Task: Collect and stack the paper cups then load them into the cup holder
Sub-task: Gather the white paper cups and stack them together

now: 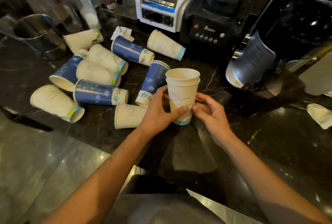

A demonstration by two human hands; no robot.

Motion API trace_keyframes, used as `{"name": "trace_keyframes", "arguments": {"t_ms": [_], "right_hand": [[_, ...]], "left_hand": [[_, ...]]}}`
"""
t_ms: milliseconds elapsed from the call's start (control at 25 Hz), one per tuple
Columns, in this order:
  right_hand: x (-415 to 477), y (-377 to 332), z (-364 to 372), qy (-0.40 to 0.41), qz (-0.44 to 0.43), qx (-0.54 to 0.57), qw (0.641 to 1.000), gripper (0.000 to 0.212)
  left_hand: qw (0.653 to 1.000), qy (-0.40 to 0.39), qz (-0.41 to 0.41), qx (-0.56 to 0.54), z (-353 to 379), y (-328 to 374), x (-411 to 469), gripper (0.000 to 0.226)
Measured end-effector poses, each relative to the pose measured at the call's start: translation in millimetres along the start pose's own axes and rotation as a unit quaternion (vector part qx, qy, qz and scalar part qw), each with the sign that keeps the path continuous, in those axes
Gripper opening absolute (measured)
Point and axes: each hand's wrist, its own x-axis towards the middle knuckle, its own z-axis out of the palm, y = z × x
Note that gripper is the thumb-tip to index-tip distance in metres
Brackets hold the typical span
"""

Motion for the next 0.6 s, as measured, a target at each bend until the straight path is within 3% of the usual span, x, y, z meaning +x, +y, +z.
{"name": "trace_keyframes", "arguments": {"t_ms": [120, 280, 400, 600], "right_hand": [[-7, -12, 21, -0.048, -0.044, -0.032, 0.997, 0.041], [-8, -19, 63, -0.116, -0.055, -0.066, 0.990, 0.043], [-5, -11, 102, -0.107, -0.079, -0.155, 0.979, 0.047], [5, 2, 158, -0.142, -0.147, -0.451, 0.869, 0.078]], "left_hand": [[0.997, 0.064, -0.001, -0.052, -20, 4, -26, 0.071], [0.989, 0.126, 0.020, -0.078, -62, -2, -60, 0.084], [0.985, 0.147, 0.036, -0.082, -107, -18, -92, 0.085], [0.984, 0.151, 0.027, -0.096, -171, -58, -119, 0.085]]}}
